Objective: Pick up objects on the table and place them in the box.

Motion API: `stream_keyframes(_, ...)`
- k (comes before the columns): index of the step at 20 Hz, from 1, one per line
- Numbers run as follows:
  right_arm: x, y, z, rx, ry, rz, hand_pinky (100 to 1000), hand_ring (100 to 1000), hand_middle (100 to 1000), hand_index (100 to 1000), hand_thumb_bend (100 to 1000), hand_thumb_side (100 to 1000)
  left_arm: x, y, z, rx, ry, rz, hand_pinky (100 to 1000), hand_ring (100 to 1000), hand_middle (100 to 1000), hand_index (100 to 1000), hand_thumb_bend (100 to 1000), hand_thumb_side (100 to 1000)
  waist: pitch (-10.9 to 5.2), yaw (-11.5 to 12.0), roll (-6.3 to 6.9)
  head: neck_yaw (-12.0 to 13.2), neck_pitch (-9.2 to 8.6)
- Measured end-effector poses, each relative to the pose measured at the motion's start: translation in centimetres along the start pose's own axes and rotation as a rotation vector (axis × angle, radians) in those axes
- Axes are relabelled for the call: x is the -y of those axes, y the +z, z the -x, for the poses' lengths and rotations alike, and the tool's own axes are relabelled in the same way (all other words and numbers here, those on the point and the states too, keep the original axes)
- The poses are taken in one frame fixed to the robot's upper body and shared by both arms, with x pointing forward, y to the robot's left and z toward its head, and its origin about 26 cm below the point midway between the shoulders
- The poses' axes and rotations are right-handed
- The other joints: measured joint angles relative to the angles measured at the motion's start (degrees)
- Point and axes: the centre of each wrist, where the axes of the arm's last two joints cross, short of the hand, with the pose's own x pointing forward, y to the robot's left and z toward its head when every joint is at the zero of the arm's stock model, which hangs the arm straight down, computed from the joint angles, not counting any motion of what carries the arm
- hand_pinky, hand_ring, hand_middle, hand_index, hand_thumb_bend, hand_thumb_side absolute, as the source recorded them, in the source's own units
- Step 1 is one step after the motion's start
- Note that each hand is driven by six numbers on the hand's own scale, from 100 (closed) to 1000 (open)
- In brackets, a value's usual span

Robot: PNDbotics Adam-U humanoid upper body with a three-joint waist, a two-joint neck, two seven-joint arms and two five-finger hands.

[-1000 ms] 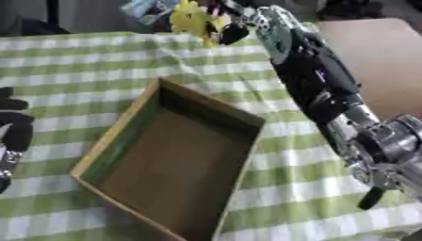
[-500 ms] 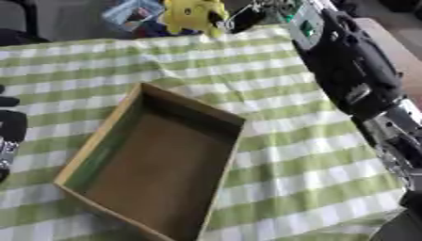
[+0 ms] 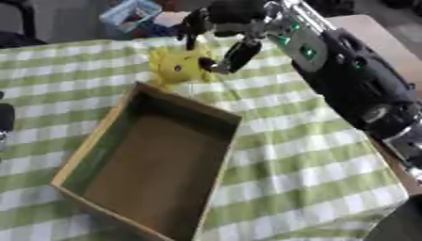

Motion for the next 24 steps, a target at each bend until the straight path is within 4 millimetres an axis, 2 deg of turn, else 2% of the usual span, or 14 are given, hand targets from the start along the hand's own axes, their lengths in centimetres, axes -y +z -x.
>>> stream_keyframes(7,2.4,-2.9,-4.9,0.112,-0.049,-0.066,877,789,816,465,100,184,0.0,0.0,0.1,-0.004,-0.001,0.006,819,646,665,850,493,687,-0.01,-0.29,0.07,0.01,0.38)
stream_keyframes(12,2.7,-4.6,-6.8,0.145,-0.076,-0.110,881,797,821,492,100,189,0.2,0.1,0.1,-0.002,-0.002,0.022,820,646,665,850,496,689,-0.04,-0.30,0.00,-0.29,0.50)
stream_keyframes(18,0.7,-6.8,-6.8,0.132,-0.089,-0.145,881,802,828,532,100,189,0.4,0.1,0.0,0.000,-0.001,0.043,820,647,665,852,497,690,-0.05,0.08,0.02,-0.66,0.51)
stream_keyframes(19,0.3,-7.1,-6.7,0.126,-0.092,-0.151,883,805,834,604,100,193,0.4,0.1,0.0,0.000,0.000,0.047,820,647,666,852,498,690,-0.05,0.16,0.05,-0.68,0.51)
stream_keyframes(20,-0.2,-7.3,-6.7,0.121,-0.095,-0.156,884,808,835,626,100,193,0.5,0.1,0.0,0.000,0.000,0.051,820,646,666,852,498,690,-0.05,0.19,0.05,-0.72,0.51)
stream_keyframes(24,-1.6,-8.0,-6.2,0.096,-0.103,-0.179,886,810,833,636,100,187,0.5,0.1,0.0,0.002,0.001,0.058,820,646,666,852,497,690,-0.05,0.24,-0.03,-0.90,0.51)
